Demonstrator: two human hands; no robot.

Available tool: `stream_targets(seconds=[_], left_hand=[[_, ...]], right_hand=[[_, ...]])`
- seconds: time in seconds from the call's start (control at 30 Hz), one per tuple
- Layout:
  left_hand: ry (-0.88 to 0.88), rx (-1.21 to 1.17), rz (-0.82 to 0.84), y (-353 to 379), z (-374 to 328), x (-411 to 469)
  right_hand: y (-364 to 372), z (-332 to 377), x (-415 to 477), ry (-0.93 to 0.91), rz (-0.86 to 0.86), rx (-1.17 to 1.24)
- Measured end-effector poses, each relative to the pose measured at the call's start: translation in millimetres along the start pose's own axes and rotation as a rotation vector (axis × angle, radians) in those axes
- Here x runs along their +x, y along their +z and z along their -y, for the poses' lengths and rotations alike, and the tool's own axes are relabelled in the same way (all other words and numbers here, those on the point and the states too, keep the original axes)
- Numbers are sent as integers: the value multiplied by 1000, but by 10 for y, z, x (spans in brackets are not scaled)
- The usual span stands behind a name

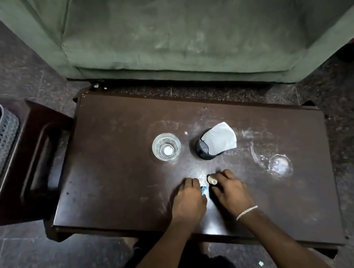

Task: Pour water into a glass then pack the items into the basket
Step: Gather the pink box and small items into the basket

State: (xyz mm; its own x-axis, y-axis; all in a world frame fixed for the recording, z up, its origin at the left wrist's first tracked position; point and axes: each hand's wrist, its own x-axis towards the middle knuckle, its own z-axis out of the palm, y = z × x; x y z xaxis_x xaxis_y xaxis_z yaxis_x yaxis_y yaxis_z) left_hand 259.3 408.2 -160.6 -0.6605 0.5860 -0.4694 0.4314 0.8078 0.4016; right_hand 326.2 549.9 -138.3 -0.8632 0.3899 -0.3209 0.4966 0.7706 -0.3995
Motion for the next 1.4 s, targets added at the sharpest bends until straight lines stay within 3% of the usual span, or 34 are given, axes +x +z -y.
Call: stream_targets(seconds=[0.27, 0.43, 0.73, 0.93, 1.17, 1.4], left_hand=[[19, -16, -88, -274, 315, -161], [-36, -13, -197, -876, 799, -516], [-253, -106, -473, -2347, 2252, -1502], [-435, -119, -529, -3028, 3402, -2047], [-604, -194, -536, -3223, 4409, -2235], [-717, -276, -537, -3123, 4736, -1927]], right_hand=[[-184, 321, -77, -16, -78, 1], [-358, 941, -121, -115, -30, 59], [-448, 2960, 64, -389, -32, 180], [-119, 4298, 315, -583, 44, 247], [492, 5594, 582, -788, 159, 103], [975, 6345, 842, -835, 316, -137]])
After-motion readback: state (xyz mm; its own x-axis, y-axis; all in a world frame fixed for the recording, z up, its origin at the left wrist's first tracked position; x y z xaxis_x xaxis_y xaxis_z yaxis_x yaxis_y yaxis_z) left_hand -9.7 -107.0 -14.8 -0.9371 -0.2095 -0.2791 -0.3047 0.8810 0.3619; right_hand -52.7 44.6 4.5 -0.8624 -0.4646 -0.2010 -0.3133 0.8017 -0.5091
